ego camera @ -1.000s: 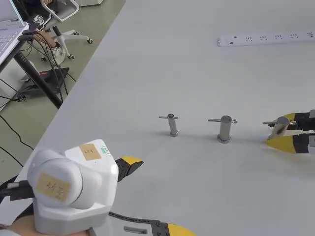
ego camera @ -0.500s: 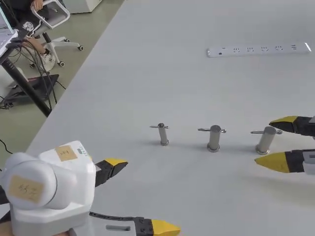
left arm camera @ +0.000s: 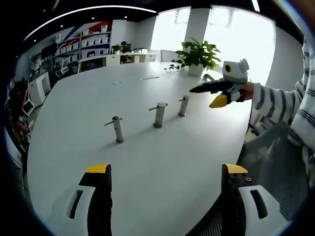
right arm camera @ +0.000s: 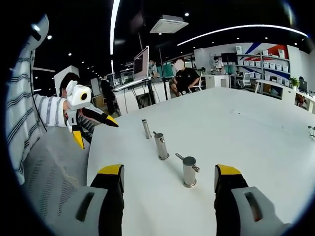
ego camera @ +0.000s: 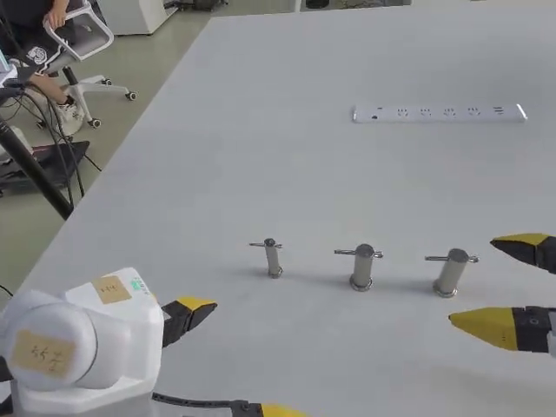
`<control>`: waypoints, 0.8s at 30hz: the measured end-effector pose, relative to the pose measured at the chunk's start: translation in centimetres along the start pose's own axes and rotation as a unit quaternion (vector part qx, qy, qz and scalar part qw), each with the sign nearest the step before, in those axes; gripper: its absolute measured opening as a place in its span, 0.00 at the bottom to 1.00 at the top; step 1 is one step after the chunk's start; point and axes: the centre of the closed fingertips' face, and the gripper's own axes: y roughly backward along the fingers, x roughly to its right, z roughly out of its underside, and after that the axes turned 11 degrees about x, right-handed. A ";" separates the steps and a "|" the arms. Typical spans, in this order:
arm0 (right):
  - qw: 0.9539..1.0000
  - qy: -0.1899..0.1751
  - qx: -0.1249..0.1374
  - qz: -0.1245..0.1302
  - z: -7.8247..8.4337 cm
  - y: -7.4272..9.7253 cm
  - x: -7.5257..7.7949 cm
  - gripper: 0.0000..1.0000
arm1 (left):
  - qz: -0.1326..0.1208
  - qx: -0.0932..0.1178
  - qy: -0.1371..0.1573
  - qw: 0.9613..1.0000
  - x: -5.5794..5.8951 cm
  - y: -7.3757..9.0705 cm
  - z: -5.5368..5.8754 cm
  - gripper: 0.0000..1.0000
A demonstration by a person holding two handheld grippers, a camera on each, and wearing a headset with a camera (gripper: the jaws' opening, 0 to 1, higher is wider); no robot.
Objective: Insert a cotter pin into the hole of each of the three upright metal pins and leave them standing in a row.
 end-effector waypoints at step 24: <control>0.995 -0.039 -0.007 0.094 -0.5 3.0 -0.5 0.80 | -0.006 0.048 0.039 0.998 -1.2 0.2 -0.5 0.91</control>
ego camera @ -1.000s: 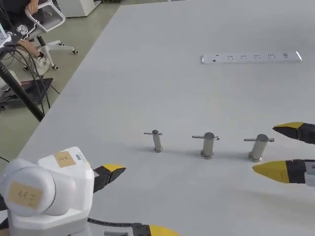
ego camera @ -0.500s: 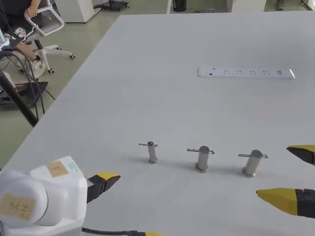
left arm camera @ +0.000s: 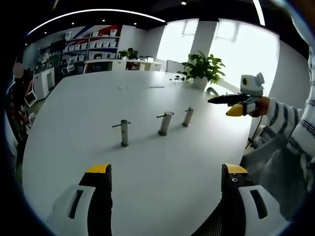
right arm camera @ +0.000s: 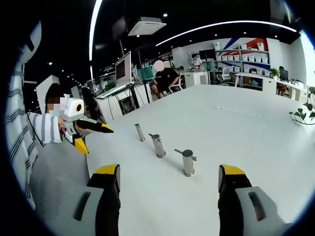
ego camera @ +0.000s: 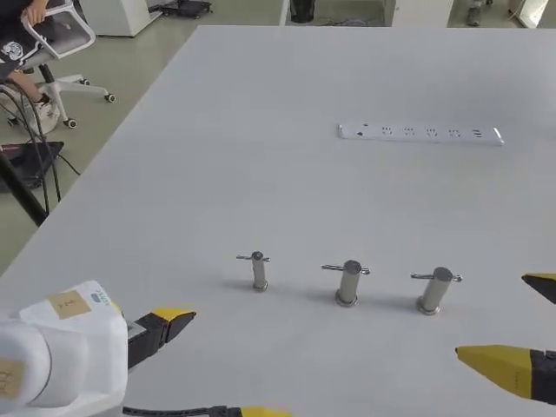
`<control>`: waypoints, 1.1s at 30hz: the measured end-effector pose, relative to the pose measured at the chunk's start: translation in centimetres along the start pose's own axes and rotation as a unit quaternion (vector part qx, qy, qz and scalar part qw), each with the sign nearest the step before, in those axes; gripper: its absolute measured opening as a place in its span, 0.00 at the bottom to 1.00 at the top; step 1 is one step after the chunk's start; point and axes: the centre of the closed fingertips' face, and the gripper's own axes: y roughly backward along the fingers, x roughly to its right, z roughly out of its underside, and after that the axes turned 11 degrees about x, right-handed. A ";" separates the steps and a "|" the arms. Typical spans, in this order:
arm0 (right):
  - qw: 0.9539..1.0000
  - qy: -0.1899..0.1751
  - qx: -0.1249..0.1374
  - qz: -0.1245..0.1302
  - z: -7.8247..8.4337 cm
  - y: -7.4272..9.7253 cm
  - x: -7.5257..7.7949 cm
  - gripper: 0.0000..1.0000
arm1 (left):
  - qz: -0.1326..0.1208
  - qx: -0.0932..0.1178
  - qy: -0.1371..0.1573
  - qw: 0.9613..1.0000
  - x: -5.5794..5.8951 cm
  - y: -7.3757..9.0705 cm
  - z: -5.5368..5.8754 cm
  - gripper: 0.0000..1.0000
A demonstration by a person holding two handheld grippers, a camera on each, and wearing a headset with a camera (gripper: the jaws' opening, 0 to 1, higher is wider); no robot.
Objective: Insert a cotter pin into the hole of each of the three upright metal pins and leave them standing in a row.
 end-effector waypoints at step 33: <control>0.998 -0.032 -0.019 0.060 1.8 1.7 -2.2 0.91 | -0.058 0.035 0.033 0.997 -3.7 2.5 -0.6 0.91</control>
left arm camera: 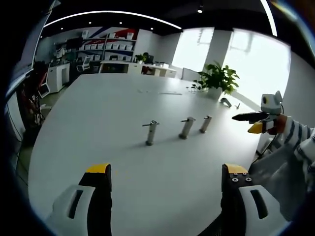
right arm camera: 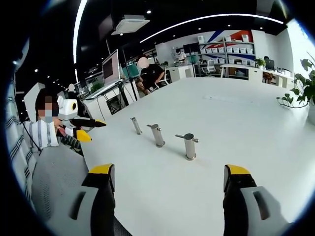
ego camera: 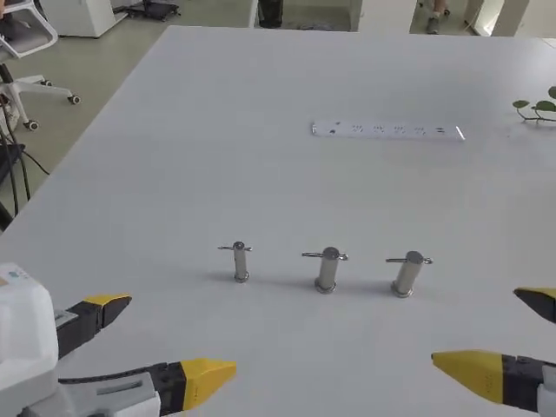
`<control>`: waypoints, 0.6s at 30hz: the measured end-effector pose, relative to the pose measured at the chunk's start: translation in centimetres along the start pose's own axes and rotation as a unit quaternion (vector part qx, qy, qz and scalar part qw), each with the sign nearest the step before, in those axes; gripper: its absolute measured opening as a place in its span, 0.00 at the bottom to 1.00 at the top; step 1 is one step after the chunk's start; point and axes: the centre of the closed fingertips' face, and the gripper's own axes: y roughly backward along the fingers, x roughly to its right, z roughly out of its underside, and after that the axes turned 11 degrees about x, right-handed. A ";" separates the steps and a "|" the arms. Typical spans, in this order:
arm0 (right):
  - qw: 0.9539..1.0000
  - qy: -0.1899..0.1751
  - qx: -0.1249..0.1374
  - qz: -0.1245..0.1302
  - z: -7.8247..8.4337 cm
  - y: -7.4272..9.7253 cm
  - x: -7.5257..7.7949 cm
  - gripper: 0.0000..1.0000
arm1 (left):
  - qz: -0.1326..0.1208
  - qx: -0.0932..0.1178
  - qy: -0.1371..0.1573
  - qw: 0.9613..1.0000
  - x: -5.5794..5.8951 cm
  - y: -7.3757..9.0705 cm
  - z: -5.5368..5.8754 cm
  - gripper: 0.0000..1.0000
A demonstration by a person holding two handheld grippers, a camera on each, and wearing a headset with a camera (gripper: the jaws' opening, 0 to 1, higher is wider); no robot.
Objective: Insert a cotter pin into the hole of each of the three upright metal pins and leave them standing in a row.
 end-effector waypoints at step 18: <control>1.000 0.012 -0.013 -0.003 0.6 0.1 -1.9 0.98 | 0.037 0.002 0.005 0.999 3.4 1.3 -0.2 0.98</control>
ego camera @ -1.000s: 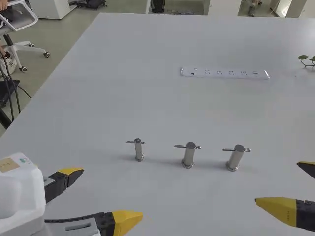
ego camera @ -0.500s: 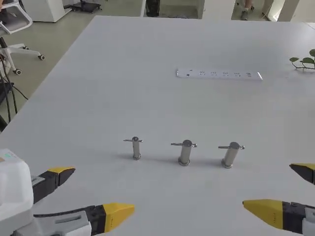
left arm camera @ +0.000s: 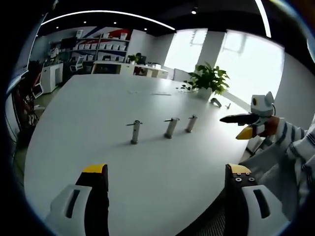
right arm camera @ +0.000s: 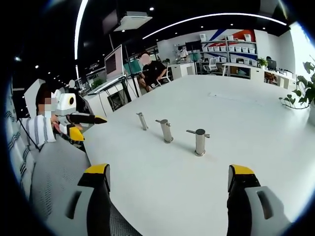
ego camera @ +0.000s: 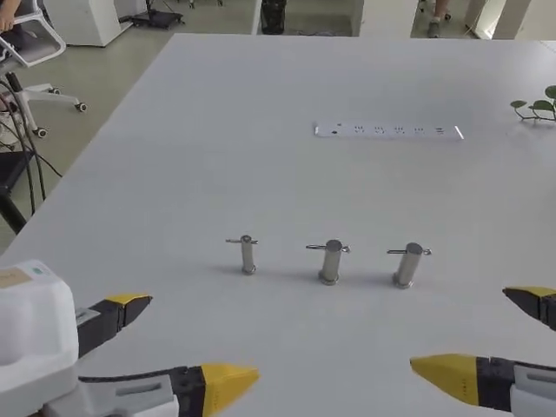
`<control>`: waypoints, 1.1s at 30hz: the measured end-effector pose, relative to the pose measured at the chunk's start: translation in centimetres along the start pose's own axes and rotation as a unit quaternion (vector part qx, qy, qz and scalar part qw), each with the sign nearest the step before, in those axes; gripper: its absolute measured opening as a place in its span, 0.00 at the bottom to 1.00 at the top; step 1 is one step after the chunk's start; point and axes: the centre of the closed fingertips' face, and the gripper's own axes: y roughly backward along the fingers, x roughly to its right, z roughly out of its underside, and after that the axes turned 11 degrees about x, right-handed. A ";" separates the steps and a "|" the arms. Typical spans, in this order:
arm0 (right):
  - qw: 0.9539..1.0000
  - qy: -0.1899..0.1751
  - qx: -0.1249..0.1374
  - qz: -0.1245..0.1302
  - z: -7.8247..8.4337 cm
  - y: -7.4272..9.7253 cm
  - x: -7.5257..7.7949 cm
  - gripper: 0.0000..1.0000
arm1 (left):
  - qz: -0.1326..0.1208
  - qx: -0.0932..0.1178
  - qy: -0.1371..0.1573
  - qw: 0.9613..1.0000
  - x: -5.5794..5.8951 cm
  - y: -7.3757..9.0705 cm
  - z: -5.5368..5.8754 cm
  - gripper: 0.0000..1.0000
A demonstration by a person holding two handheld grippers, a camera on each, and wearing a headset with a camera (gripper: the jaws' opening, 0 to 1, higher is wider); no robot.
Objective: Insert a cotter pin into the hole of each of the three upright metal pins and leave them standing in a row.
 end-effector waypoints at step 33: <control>1.000 0.022 -0.011 0.017 0.5 1.1 -1.4 0.96 | -0.030 -0.006 -0.037 0.999 1.2 2.7 -0.3 0.99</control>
